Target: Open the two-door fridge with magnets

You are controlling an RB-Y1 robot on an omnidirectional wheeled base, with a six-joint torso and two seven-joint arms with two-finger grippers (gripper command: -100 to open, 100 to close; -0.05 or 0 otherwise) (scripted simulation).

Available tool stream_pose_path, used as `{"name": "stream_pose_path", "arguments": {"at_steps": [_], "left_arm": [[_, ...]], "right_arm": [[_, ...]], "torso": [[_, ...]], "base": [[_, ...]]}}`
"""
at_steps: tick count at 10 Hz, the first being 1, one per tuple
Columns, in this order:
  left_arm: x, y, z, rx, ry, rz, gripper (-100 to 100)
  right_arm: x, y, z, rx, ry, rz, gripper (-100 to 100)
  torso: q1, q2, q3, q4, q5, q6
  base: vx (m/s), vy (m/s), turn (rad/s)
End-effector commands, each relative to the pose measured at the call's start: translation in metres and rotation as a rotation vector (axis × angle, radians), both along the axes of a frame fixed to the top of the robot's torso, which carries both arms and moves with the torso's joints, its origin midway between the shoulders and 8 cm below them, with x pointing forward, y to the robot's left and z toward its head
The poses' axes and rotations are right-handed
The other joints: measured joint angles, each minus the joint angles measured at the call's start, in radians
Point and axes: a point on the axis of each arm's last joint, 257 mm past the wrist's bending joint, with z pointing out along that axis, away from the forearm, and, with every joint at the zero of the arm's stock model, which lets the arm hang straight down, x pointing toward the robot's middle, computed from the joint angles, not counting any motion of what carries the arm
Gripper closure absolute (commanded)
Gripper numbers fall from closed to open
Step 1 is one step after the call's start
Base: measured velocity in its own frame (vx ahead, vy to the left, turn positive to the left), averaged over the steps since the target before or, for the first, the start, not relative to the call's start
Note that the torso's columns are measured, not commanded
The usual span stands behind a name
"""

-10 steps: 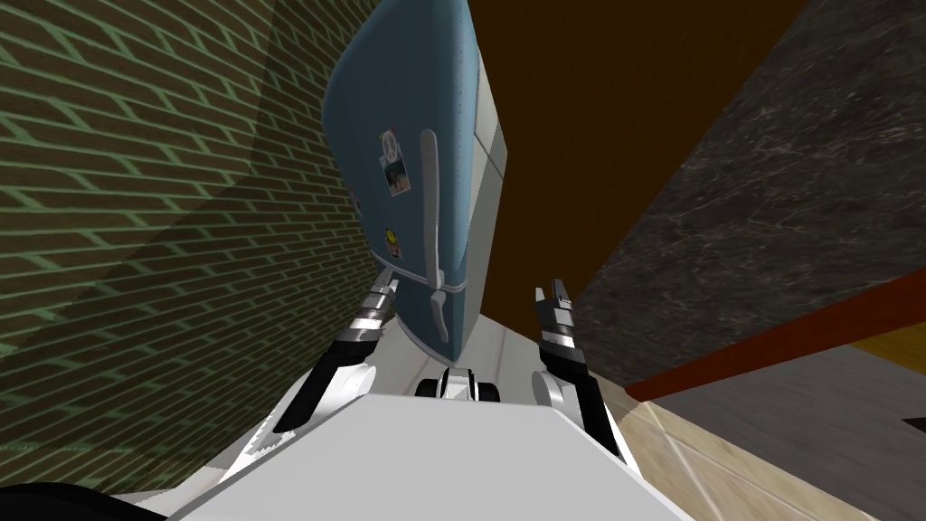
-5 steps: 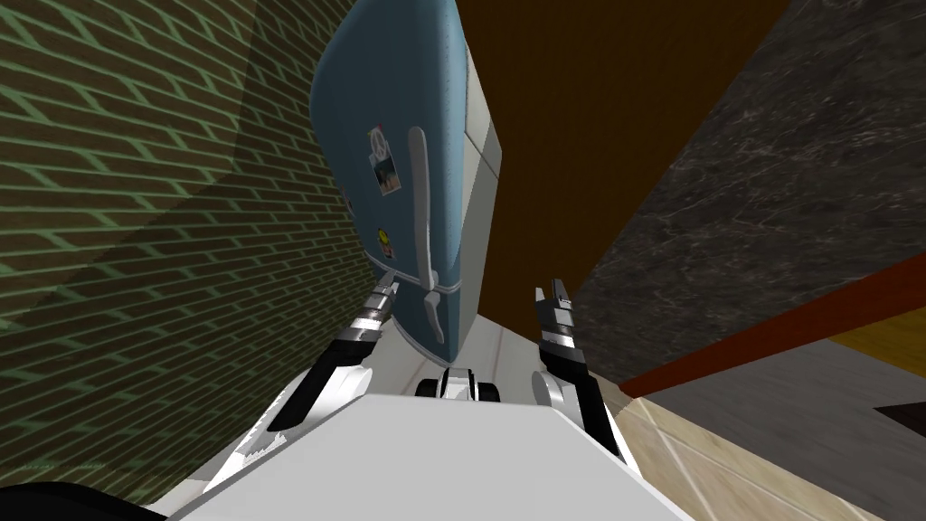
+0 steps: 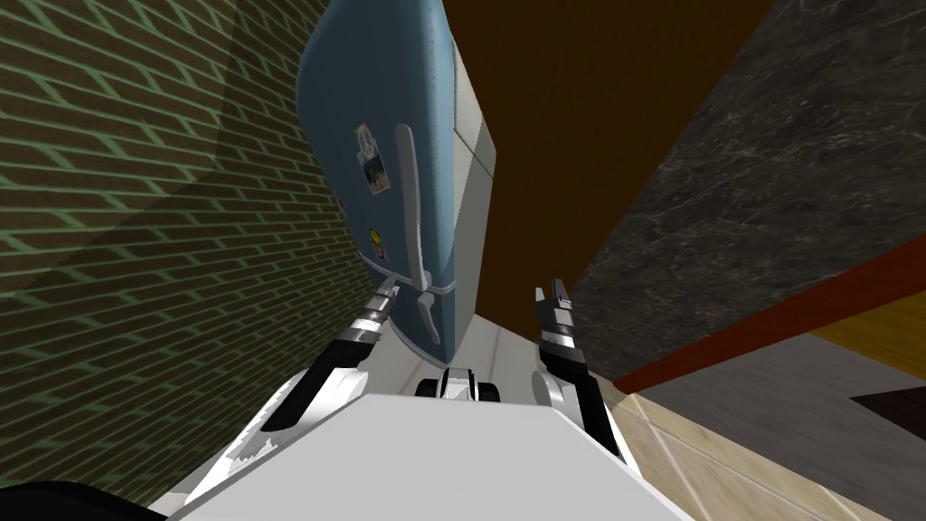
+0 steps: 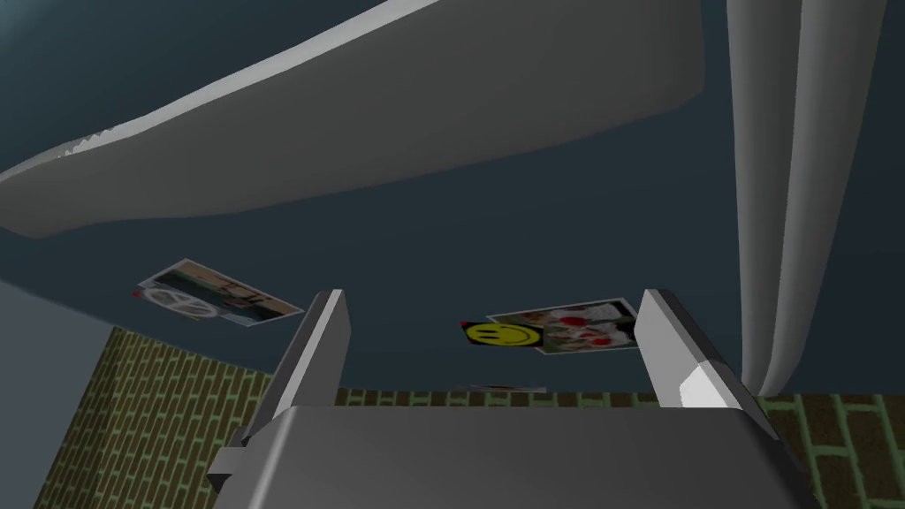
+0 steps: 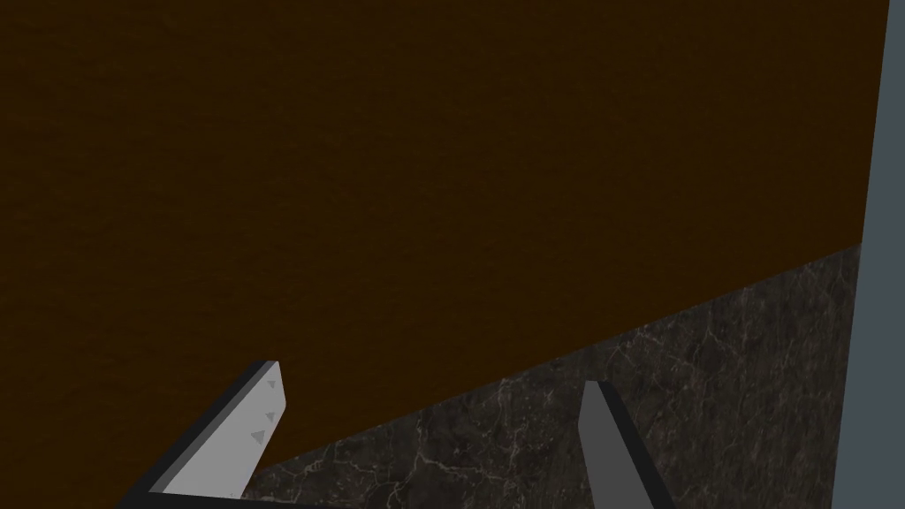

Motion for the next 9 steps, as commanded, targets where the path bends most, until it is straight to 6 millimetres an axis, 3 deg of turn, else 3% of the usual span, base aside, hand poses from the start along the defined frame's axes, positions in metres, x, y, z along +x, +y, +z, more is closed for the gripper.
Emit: {"name": "stream_pose_path", "arguments": {"at_steps": [1, 9], "left_arm": [[0.002, 0.001, -0.012, 0.021, 0.052, 0.003, -100], [0.002, 0.01, -0.054, 0.094, 0.23, 0.023, -100]], "right_arm": [[0.0, 0.0, 0.0, 0.0, 0.0, 0.0, 0], [0.0, 0.0, 0.0, 0.0, 0.0, 0.0, 0]], "torso": [[0.0, 0.0, 0.0, 0.0, 0.0, 0.0], [-0.002, -0.002, -0.001, -0.002, 0.0, 0.002]], "base": [[0.017, -0.047, -0.038], [0.017, -0.057, -0.033]]}}
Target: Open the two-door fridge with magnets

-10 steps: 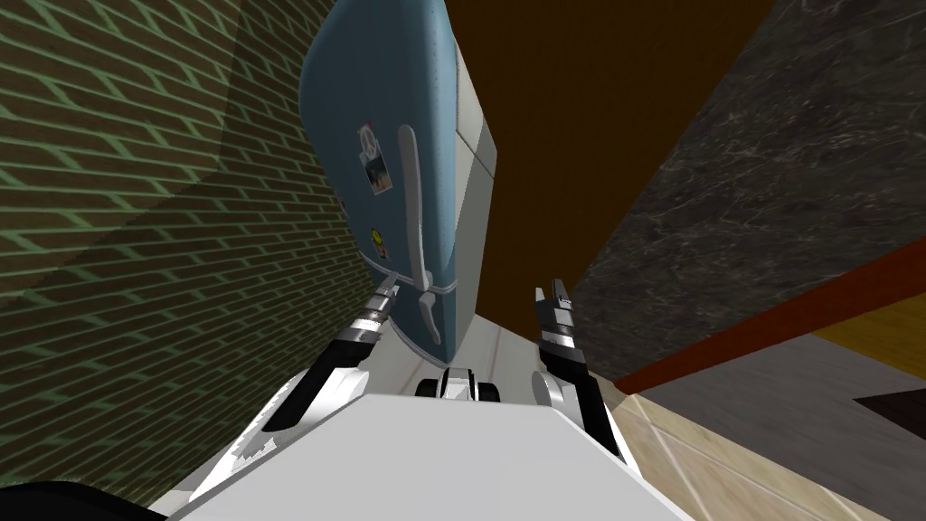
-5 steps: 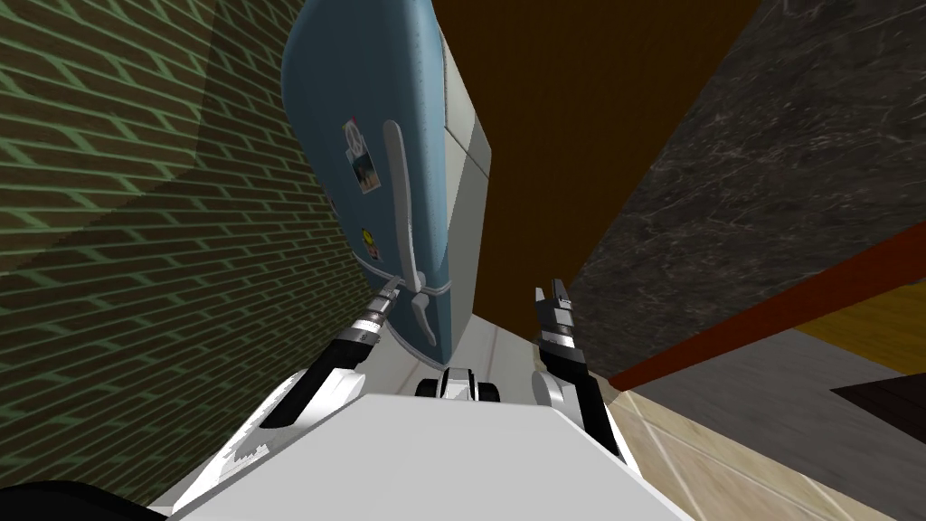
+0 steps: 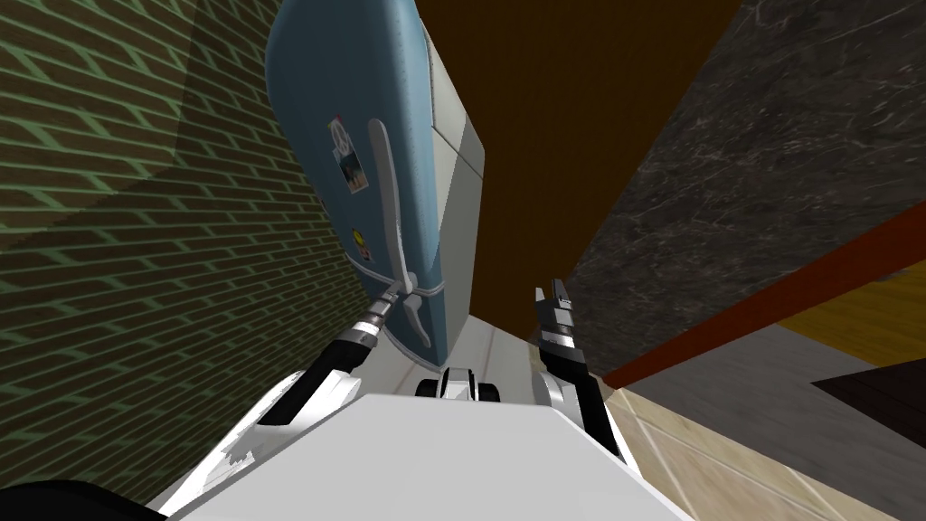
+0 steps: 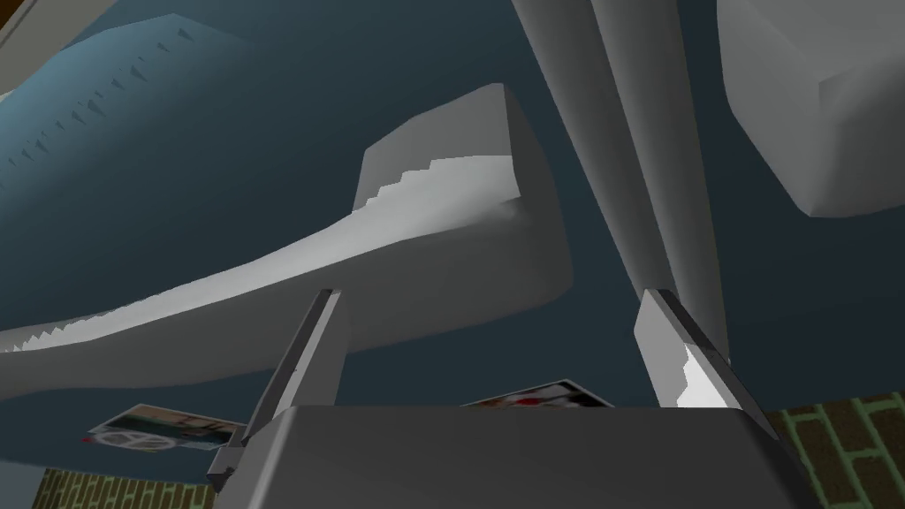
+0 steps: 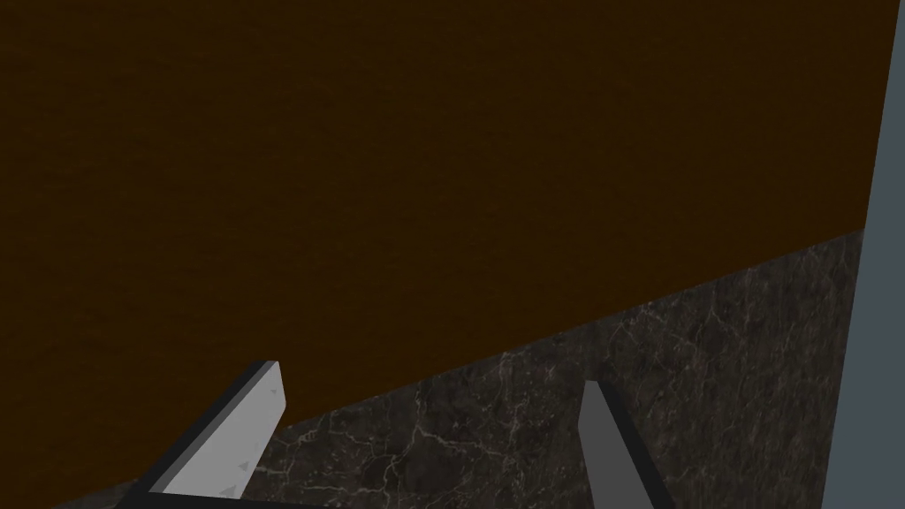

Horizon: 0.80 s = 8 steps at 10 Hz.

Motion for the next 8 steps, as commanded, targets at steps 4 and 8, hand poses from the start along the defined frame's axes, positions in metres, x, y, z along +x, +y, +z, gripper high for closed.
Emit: {"name": "stream_pose_path", "arguments": {"at_steps": [4, 8], "left_arm": [[-0.0049, 0.0038, -0.0178, 0.052, 0.102, 0.008, -100], [-0.0061, 0.0045, -0.0089, 0.045, 0.08, 0.012, 100]], "right_arm": [[0.0, 0.0, 0.0, 0.0, 0.0, 0.0, 0], [0.0, 0.0, 0.0, 0.0, 0.0, 0.0, 0]], "torso": [[-0.006, -0.009, -0.005, -0.004, -0.001, 0.004], [0.003, -0.013, -0.008, -0.004, 0.001, 0.001]], "base": [[0.009, -0.046, -0.031], [0.027, -0.004, 0.022]]}}
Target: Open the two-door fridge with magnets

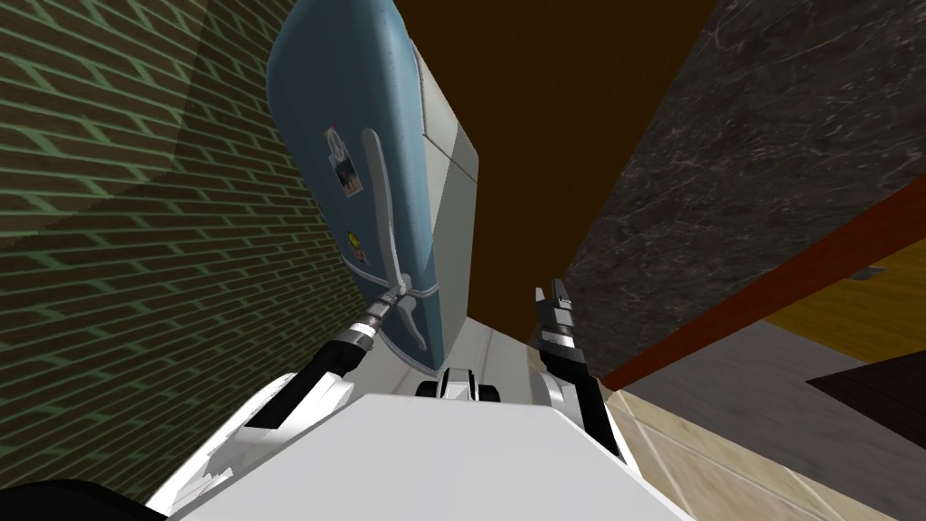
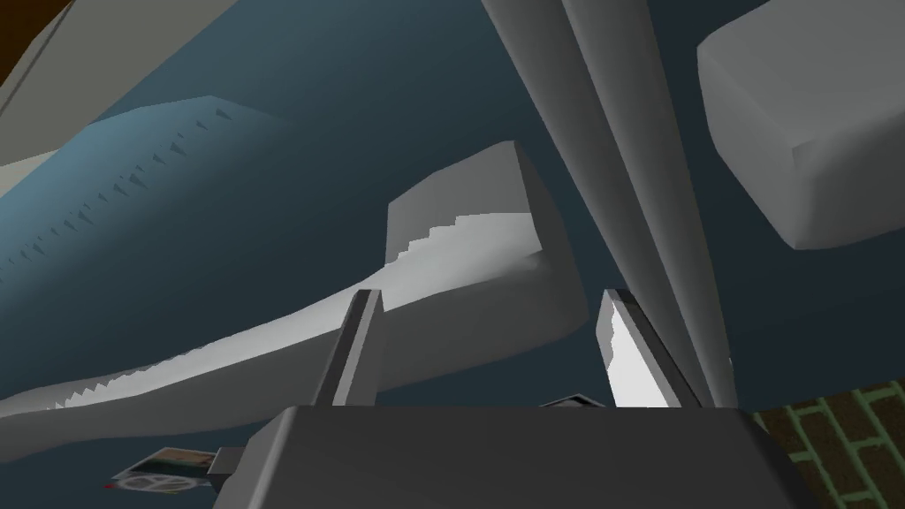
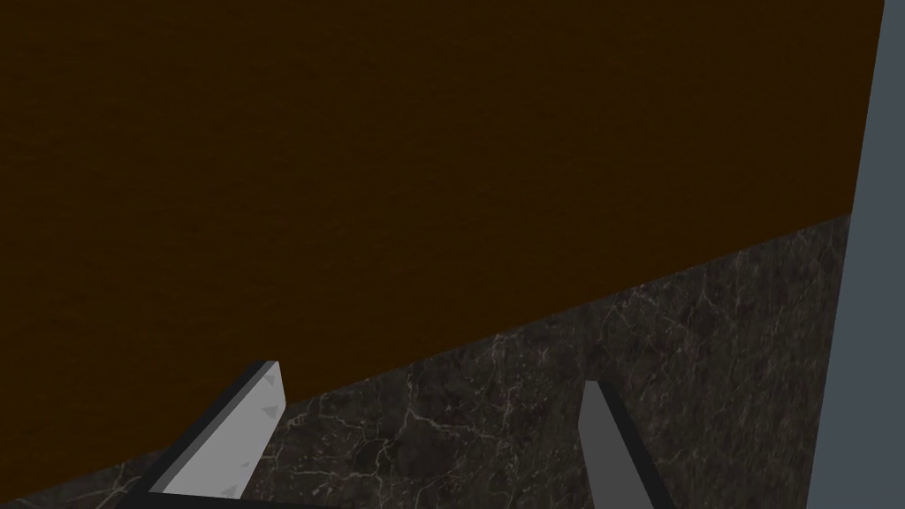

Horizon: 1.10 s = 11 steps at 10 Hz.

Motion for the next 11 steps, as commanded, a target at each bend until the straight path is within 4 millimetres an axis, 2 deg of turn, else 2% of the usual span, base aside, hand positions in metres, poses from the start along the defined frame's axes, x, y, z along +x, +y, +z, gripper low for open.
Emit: {"name": "stream_pose_path", "arguments": {"at_steps": [1, 2, 3, 4, 5, 6, 7, 8, 9, 10, 11], "left_arm": [[-0.001, 0.005, -0.005, -0.001, 0.003, -0.024, 100], [-0.002, 0.014, -0.014, -0.019, 0.019, -0.027, 100], [-0.002, 0.01, -0.01, 0.002, 0.008, -0.05, 100], [-0.003, 0.02, -0.016, -0.017, 0.018, -0.055, 100], [-0.003, 0.016, -0.014, 0.008, 0.014, -0.078, 100], [-0.004, 0.026, -0.018, -0.011, 0.018, -0.084, 100], [-0.004, 0.023, -0.017, 0.008, 0.018, -0.101, 100], [-0.005, 0.033, -0.019, -0.01, 0.019, -0.109, 100], [-0.005, 0.031, -0.018, 0.008, 0.022, -0.124, 100], [-0.005, 0.041, -0.019, -0.01, 0.02, -0.132, 100], [-0.005, 0.039, -0.019, 0.006, 0.025, -0.145, 100]], "right_arm": [[0.0, 0.0, 0.0, 0.0, 0.0, 0.0, 0], [0.0, 0.0, 0.0, 0.0, 0.0, 0.0, 0], [0.0, 0.0, 0.0, -0.001, 0.0, 0.0, 0], [0.0, 0.0, 0.0, -0.001, 0.0, 0.0, 0], [0.0, 0.0, 0.0, -0.001, 0.0, 0.0, 0], [0.0, 0.0, 0.0, 0.0, 0.0, 0.0, 0], [0.0, 0.0, 0.0, 0.0, 0.0, 0.0, 0], [0.0, 0.0, 0.0, 0.0, 0.0, 0.0, 0], [0.0, 0.0, 0.0, 0.0, 0.0, 0.0, 0], [0.0, 0.0, 0.0, 0.0, 0.0, 0.0, 0], [0.0, 0.0, 0.0, 0.0, 0.0, 0.0, 0]], "torso": [[0.003, -0.002, -0.002, -0.001, 0.001, 0.002], [0.008, 0.006, 0.003, 0.001, 0.002, 0.0], [0.011, 0.014, 0.008, 0.005, 0.003, -0.002], [0.005, 0.018, 0.011, 0.007, 0.001, -0.003], [0.001, 0.02, 0.012, 0.007, -0.001, -0.003], [-0.007, 0.017, 0.01, 0.006, -0.002, -0.003], [-0.007, 0.014, 0.008, 0.005, -0.003, -0.003], [-0.005, 0.011, 0.007, 0.005, -0.002, -0.003], [0.001, 0.014, 0.008, 0.005, -0.001, -0.003], [0.0, 0.014, 0.009, 0.006, 0.0, -0.003], [0.0, 0.015, 0.009, 0.006, -0.001, -0.003]], "base": [[-0.123, 0.074, -0.078], [-0.177, 0.195, -0.212], [-0.18, 0.198, -0.079], [-0.223, 0.208, -0.072], [-0.188, 0.128, -0.06], [-0.178, 0.088, -0.088], [-0.133, 0.089, -0.064], [-0.175, 0.129, -0.107], [-0.151, 0.114, -0.068], [-0.149, 0.123, -0.094], [-0.135, 0.111, -0.064]]}}
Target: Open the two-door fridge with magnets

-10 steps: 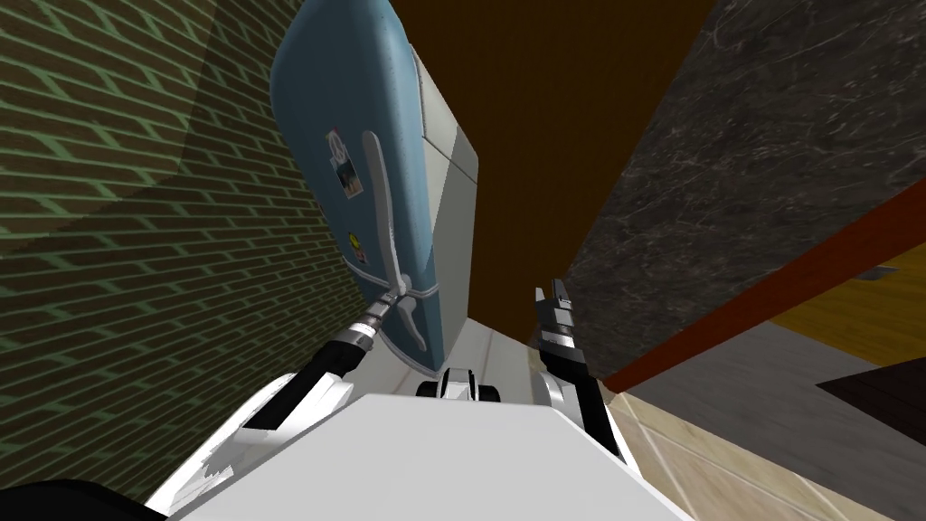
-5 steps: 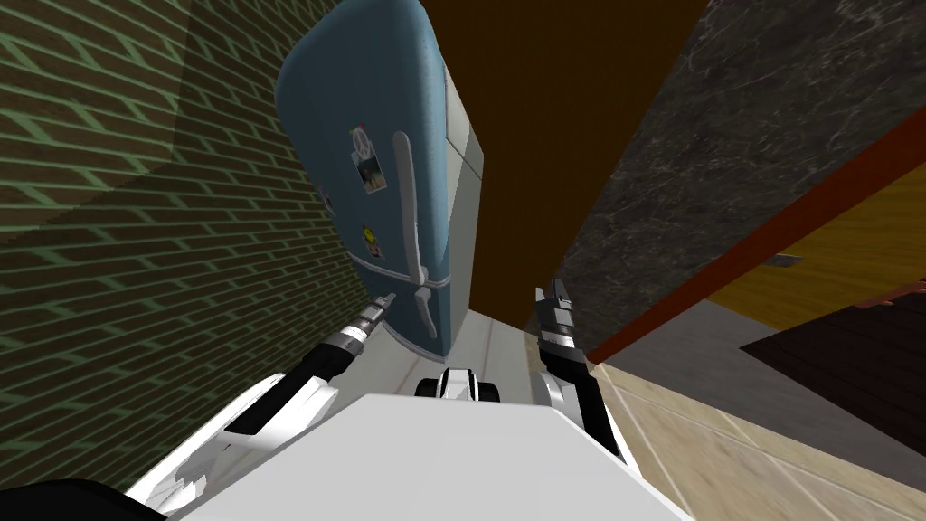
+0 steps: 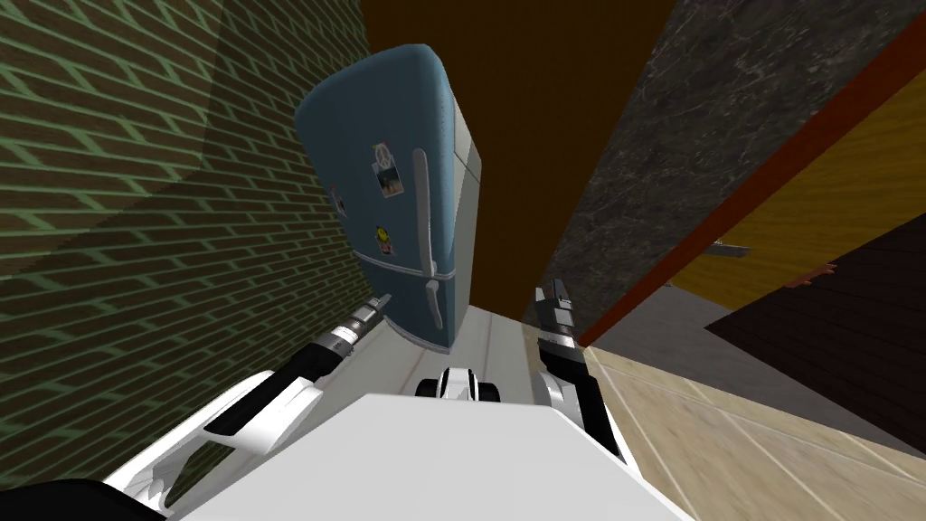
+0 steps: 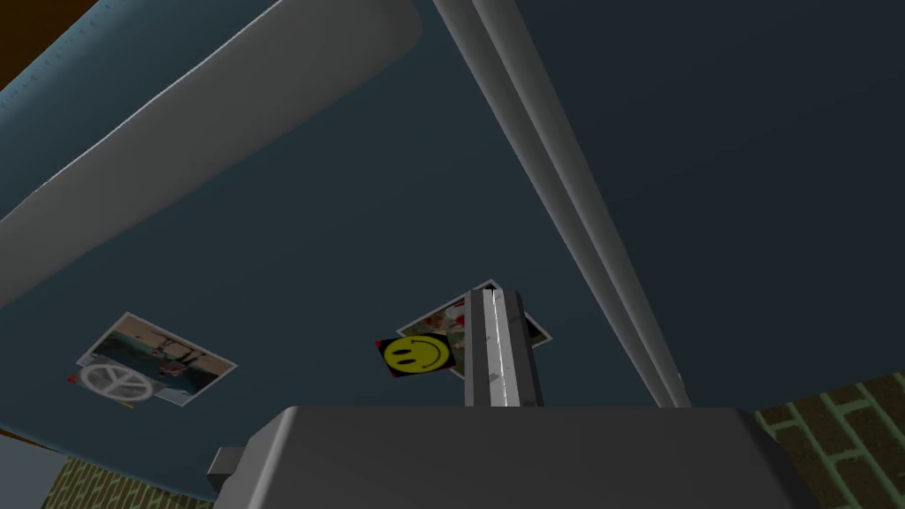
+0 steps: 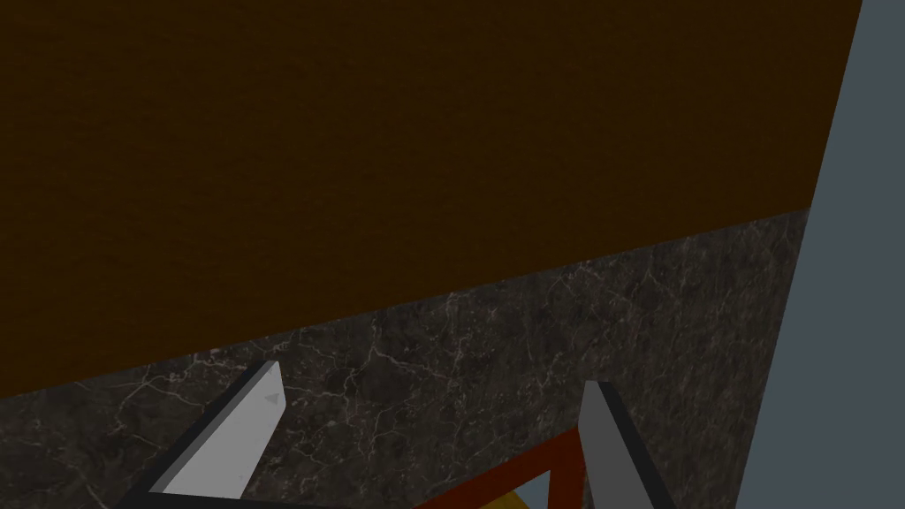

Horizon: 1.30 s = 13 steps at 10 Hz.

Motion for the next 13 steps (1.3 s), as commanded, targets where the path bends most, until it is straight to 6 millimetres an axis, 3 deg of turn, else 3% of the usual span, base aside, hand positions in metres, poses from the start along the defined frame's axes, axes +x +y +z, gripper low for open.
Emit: {"name": "stream_pose_path", "arguments": {"at_steps": [1, 6, 7, 9, 10, 13], "left_arm": [[-0.001, 0.013, 0.001, -0.01, 0.002, -0.026, 100], [0.0, 0.027, 0.008, 0.0, 0.003, -0.082, 100], [0.0, 0.038, 0.011, -0.019, 0.002, -0.085, 100], [0.001, 0.035, 0.011, -0.008, 0.003, -0.093, 100], [0.003, 0.04, 0.012, 0.012, 0.006, -0.082, -100], [0.007, 0.05, 0.014, 0.044, 0.012, -0.062, -100]], "right_arm": [[0.0, 0.0, 0.0, 0.0, 0.0, 0.0, 0], [0.0, 0.0, 0.0, 0.0, 0.0, 0.0, 0], [0.0, 0.0, 0.0, 0.0, 0.0, 0.0, 0], [0.0, 0.0, 0.0, 0.0, 0.0, 0.0, 0], [0.0, 0.0, 0.0, 0.0, 0.0, 0.0, 0], [0.0, 0.0, 0.0, 0.001, 0.0, 0.0, 0]], "torso": [[-0.002, -0.001, 0.0, 0.0, 0.0, 0.0], [-0.002, 0.001, 0.0, 0.0, -0.001, 0.0], [-0.002, -0.001, 0.0, 0.0, -0.001, 0.0], [-0.002, 0.0, 0.0, 0.0, 0.0, 0.0], [-0.005, -0.004, -0.002, -0.001, -0.001, 0.0], [-0.008, -0.005, -0.003, -0.002, -0.002, 0.0]], "base": [[-0.168, 0.133, -0.129], [-0.158, 0.114, -0.071], [-0.165, 0.104, -0.115], [-0.109, 0.07, -0.029], [0.064, -0.057, 0.005], [0.136, -0.157, 0.009]]}}
